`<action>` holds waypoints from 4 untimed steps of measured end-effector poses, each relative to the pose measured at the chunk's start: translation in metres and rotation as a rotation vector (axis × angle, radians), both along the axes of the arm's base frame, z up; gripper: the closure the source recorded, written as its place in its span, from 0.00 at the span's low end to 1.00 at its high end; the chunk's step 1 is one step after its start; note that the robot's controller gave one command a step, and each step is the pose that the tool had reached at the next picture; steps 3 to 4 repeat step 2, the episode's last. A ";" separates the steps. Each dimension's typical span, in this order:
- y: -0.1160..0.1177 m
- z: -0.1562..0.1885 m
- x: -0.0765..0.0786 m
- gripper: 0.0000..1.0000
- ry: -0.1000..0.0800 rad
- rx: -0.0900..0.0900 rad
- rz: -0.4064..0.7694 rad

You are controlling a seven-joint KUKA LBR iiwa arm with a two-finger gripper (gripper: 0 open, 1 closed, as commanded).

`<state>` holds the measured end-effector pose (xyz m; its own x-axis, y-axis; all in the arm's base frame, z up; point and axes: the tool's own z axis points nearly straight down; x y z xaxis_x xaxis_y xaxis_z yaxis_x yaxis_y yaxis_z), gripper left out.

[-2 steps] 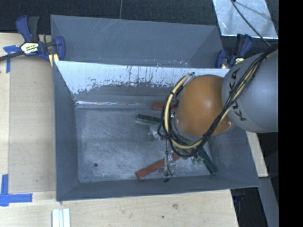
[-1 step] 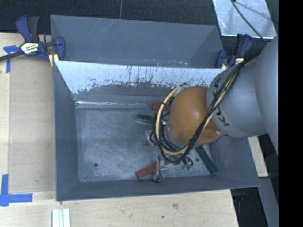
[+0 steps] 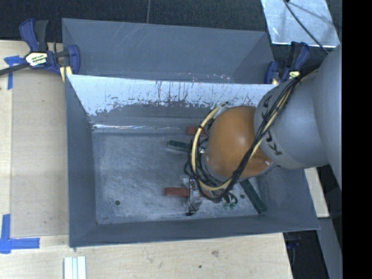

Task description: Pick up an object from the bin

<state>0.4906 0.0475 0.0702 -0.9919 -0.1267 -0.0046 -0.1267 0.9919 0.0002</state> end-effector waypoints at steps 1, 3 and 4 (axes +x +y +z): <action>-0.035 0.025 0.035 1.00 -0.003 -0.001 -0.058; -0.037 0.143 0.033 1.00 -0.007 0.000 -0.096; -0.037 0.143 0.033 1.00 -0.007 0.000 -0.096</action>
Offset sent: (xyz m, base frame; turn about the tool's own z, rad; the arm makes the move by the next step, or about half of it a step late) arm 0.0325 -0.0323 0.0234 0.0537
